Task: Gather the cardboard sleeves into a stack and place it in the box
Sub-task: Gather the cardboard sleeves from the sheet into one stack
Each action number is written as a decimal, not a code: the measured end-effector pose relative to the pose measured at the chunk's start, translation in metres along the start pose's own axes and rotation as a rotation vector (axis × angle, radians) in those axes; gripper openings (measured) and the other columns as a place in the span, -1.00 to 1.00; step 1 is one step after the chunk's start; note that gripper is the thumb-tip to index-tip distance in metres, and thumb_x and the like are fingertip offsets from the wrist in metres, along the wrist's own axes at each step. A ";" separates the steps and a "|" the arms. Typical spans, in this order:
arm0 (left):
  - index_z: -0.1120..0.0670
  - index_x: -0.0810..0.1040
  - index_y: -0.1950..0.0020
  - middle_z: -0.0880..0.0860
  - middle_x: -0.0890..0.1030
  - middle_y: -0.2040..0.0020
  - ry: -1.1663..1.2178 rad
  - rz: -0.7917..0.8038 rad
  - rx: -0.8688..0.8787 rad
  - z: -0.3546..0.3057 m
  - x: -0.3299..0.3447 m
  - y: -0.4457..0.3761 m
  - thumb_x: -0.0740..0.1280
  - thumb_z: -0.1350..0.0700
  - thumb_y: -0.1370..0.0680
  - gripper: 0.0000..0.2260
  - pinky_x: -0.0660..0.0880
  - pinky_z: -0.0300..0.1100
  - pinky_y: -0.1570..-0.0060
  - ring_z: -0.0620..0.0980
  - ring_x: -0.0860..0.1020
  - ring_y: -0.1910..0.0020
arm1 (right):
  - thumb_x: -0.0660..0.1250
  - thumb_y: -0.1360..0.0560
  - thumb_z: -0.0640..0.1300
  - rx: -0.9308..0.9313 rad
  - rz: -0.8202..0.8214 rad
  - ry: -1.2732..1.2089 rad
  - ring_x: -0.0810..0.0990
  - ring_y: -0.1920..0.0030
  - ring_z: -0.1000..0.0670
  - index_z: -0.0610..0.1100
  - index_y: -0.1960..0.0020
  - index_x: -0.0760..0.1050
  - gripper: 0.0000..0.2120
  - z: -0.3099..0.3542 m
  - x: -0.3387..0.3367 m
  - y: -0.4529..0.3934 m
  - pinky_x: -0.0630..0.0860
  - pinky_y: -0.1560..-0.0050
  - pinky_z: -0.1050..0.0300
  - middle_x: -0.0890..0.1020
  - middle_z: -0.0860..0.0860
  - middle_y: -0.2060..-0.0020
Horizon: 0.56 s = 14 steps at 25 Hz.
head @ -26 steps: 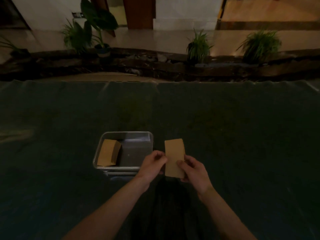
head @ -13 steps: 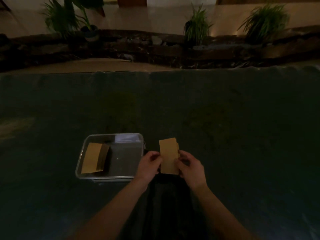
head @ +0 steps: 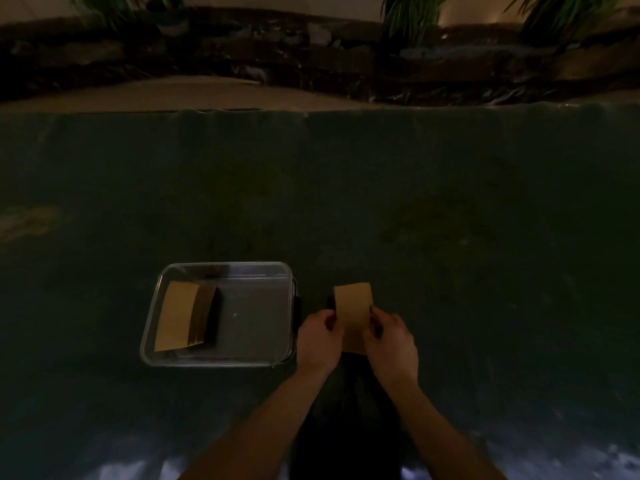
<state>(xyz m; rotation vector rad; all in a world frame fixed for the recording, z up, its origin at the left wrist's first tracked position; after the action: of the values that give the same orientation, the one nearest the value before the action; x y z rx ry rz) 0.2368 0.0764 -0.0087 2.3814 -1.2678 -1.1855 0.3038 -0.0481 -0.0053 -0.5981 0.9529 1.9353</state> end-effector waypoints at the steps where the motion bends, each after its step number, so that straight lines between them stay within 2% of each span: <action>1: 0.10 0.59 -0.23 0.09 0.65 -0.18 -0.006 -0.003 -0.004 -0.001 0.002 -0.003 0.29 0.10 -0.61 -0.77 0.41 -0.29 0.02 -0.06 0.58 -0.08 | 0.29 -0.55 -0.06 0.005 -0.003 0.020 0.60 -0.06 -0.04 -0.01 -0.41 0.44 -0.58 -0.001 0.001 -0.003 0.49 0.12 0.12 0.54 -0.04 -0.20; 3: 0.10 0.60 -0.19 0.08 0.66 -0.14 -0.023 -0.013 -0.012 0.000 0.006 -0.008 0.29 0.11 -0.60 -0.79 0.38 -0.29 0.09 -0.12 0.55 0.02 | 0.26 -0.56 -0.04 0.010 -0.001 0.052 0.61 0.00 -0.02 0.00 -0.39 0.44 -0.60 -0.003 0.006 -0.008 0.46 0.18 0.14 0.54 -0.03 -0.17; 6: 0.11 0.61 -0.16 0.09 0.66 -0.12 -0.034 -0.019 -0.027 0.001 0.011 -0.012 0.29 0.10 -0.61 -0.81 0.38 -0.26 0.09 -0.14 0.52 0.06 | 0.24 -0.56 -0.01 0.023 -0.013 0.056 0.61 0.03 -0.03 0.02 -0.36 0.46 -0.63 -0.004 0.010 -0.011 0.57 0.14 0.05 0.55 -0.02 -0.14; 9: 0.08 0.60 -0.15 0.06 0.65 -0.11 -0.010 -0.011 -0.043 0.001 0.015 -0.015 0.29 0.08 -0.61 -0.82 0.41 -0.25 0.06 -0.12 0.53 0.03 | 0.27 -0.55 -0.04 0.033 -0.048 0.062 0.58 -0.10 -0.06 0.00 -0.37 0.45 -0.61 -0.008 0.012 -0.013 0.60 0.03 -0.05 0.53 -0.03 -0.21; 12: 0.05 0.55 -0.22 0.02 0.61 -0.15 0.028 -0.015 -0.061 0.001 0.017 -0.016 0.31 0.08 -0.59 -0.78 0.44 -0.21 -0.02 -0.08 0.55 -0.05 | 0.32 -0.52 -0.05 0.097 -0.041 -0.021 0.53 -0.20 -0.10 0.00 -0.40 0.41 -0.55 -0.014 0.015 -0.016 0.53 -0.05 0.03 0.45 -0.05 -0.33; 14: 0.06 0.52 -0.29 -0.03 0.58 -0.10 0.059 -0.026 -0.082 0.003 0.019 -0.015 0.31 0.09 -0.58 -0.72 0.44 -0.19 -0.03 0.00 0.57 -0.12 | 0.36 -0.49 -0.05 0.175 -0.001 -0.154 0.52 -0.24 -0.13 -0.01 -0.49 0.28 -0.40 -0.017 0.018 -0.018 0.44 -0.02 0.07 0.40 -0.09 -0.39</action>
<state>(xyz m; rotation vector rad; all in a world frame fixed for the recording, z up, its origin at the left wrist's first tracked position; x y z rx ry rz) 0.2500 0.0720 -0.0288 2.3626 -1.1511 -1.1420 0.3112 -0.0469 -0.0348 -0.3437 1.0107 1.8446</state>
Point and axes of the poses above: each hand's wrist, its own y-axis away from the middle knuckle, its own x-axis out of the palm, z = x × y, the point moved 3 cm from there along -y, towards the middle knuckle
